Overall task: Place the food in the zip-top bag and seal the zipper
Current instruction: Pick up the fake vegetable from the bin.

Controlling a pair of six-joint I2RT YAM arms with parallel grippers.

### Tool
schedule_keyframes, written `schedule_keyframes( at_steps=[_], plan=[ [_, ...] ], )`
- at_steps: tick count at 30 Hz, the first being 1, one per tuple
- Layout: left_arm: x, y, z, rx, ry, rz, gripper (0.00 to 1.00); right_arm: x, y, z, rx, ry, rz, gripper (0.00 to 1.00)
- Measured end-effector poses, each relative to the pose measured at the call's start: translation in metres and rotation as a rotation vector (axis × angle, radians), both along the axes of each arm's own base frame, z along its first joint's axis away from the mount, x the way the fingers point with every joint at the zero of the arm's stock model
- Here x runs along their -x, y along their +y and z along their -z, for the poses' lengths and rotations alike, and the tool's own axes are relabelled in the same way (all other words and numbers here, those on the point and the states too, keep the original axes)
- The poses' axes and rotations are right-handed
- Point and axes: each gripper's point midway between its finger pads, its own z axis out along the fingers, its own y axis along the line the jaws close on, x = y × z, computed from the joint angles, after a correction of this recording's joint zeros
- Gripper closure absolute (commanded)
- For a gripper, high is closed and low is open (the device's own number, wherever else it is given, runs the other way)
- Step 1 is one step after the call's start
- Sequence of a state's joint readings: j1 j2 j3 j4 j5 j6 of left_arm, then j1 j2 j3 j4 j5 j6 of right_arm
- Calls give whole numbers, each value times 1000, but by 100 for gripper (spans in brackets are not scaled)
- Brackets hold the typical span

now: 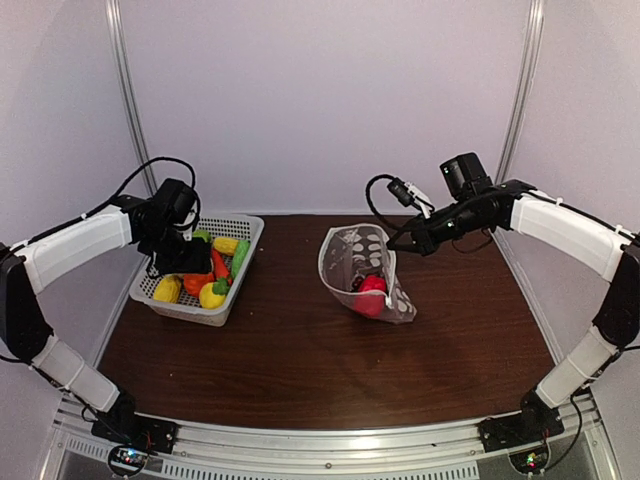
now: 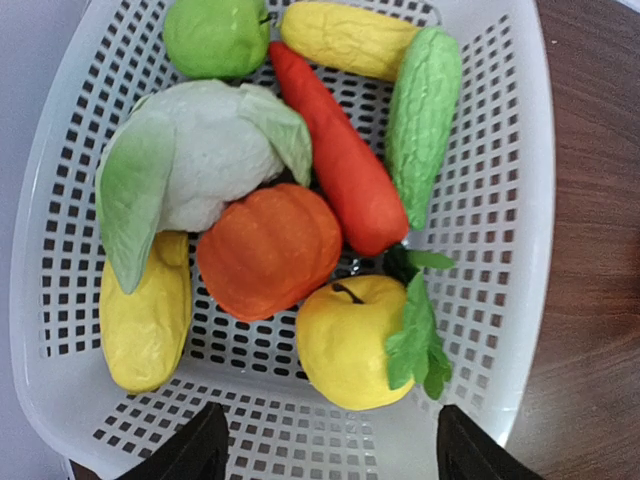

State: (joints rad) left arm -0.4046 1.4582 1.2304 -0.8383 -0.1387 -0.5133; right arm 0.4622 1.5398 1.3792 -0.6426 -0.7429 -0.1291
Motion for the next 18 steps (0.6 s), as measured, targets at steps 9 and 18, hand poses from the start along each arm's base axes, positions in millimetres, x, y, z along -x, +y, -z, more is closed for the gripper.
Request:
schedule_keyframes(
  at_steps=[9,18],
  plan=[
    [-16,26,40,-89,60,-79,21,1,-1,1,-1,-1,0,100],
    [-45,39,98,-61,122,-126,29,4,-2,2,-2,-4,0,100]
  ],
)
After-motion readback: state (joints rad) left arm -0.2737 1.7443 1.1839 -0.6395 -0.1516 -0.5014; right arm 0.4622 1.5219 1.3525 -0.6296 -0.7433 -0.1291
